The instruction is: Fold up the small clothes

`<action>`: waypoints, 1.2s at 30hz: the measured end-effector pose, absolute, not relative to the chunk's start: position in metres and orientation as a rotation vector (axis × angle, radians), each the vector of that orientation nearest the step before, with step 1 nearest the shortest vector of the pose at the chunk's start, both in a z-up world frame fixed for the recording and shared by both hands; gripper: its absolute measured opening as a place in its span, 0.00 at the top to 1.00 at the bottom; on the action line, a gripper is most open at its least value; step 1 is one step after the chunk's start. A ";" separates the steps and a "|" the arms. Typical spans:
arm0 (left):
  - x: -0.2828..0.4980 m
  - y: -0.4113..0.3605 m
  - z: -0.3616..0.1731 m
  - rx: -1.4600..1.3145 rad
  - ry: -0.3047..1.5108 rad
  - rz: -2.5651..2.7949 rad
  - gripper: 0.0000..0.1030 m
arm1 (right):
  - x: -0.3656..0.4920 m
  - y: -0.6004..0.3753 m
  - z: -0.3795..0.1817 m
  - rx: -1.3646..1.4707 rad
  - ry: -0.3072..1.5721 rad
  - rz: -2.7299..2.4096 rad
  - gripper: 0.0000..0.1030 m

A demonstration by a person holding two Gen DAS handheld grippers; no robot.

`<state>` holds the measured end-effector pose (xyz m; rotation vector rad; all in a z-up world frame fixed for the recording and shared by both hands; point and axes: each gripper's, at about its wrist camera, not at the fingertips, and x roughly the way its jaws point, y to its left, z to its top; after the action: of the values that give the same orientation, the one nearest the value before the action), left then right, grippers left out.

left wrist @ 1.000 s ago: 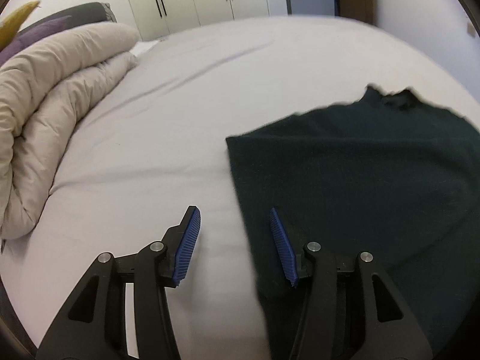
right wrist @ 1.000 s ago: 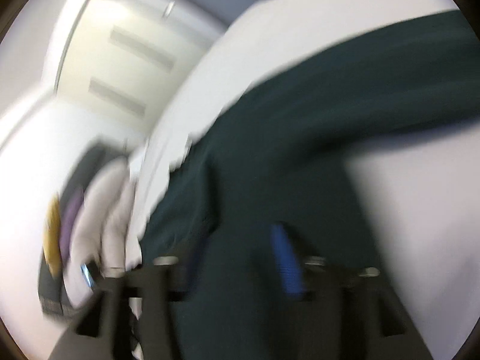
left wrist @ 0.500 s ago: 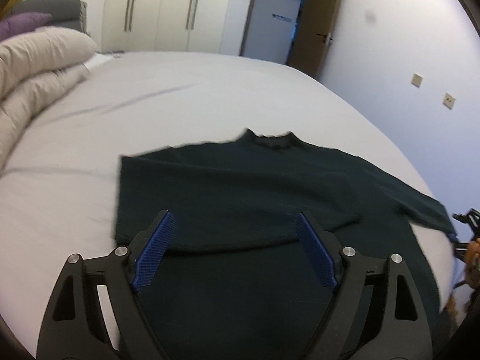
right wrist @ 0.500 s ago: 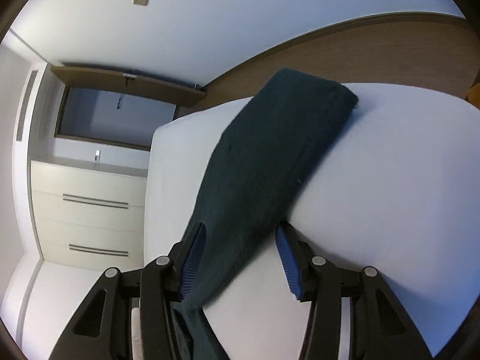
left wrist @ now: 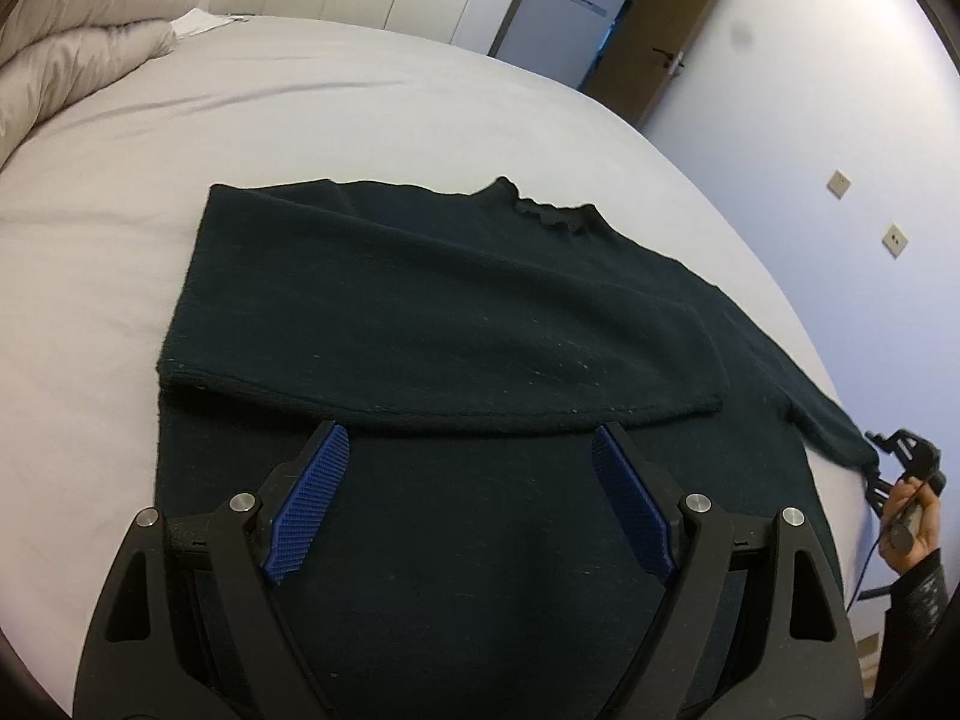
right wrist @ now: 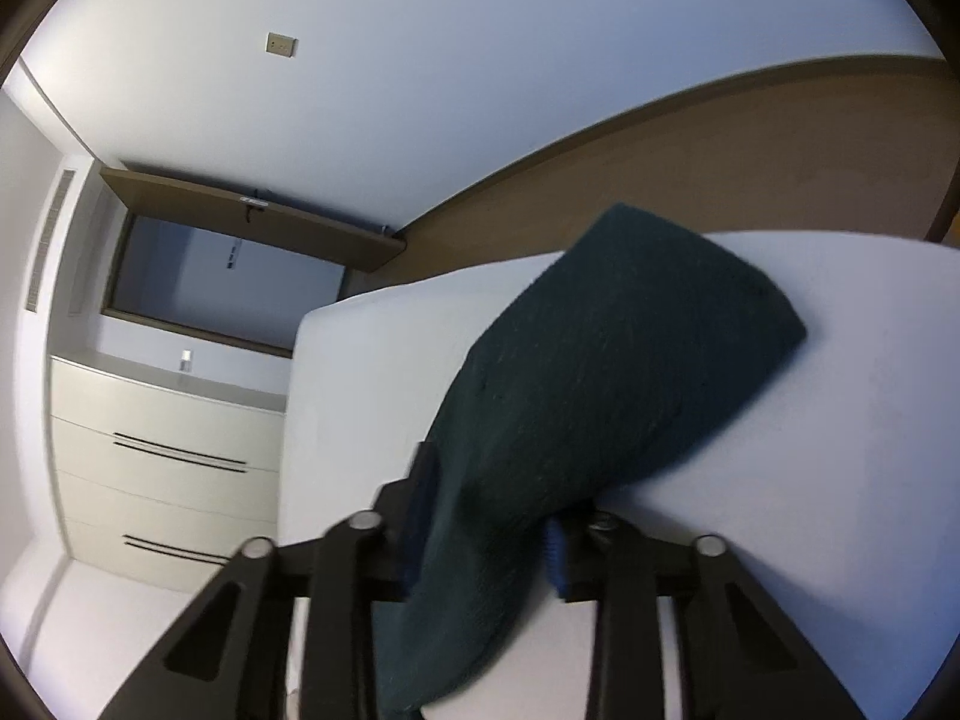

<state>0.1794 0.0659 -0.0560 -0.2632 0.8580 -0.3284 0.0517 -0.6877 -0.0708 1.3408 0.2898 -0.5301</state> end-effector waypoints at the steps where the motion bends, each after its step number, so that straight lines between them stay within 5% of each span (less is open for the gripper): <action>1: 0.180 0.069 -0.057 -0.270 0.858 -0.329 0.19 | 0.053 -0.686 -0.069 1.343 0.279 -0.536 0.76; 10: 0.180 0.090 -0.068 -0.320 0.876 -0.330 0.19 | 0.028 -0.678 -0.091 1.492 0.086 -0.439 0.76; 16: 0.179 0.082 -0.077 -0.310 0.898 -0.336 0.19 | 0.001 -0.684 -0.093 1.535 -0.024 -0.410 0.59; 24: 0.179 0.059 -0.083 -0.263 0.912 -0.358 0.19 | -0.012 -0.681 -0.095 1.530 -0.067 -0.415 0.57; 28: 0.178 0.058 -0.083 -0.269 0.913 -0.363 0.19 | 0.001 -0.687 -0.105 1.536 0.025 -0.480 0.84; 36: 0.181 0.069 -0.079 -0.333 0.902 -0.370 0.19 | 0.041 -0.669 -0.049 1.230 0.228 -0.575 0.91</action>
<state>0.1806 0.0689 -0.0788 -0.3335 0.9019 -0.3703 0.0411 -0.6688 -0.0485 1.2298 0.2285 -0.5747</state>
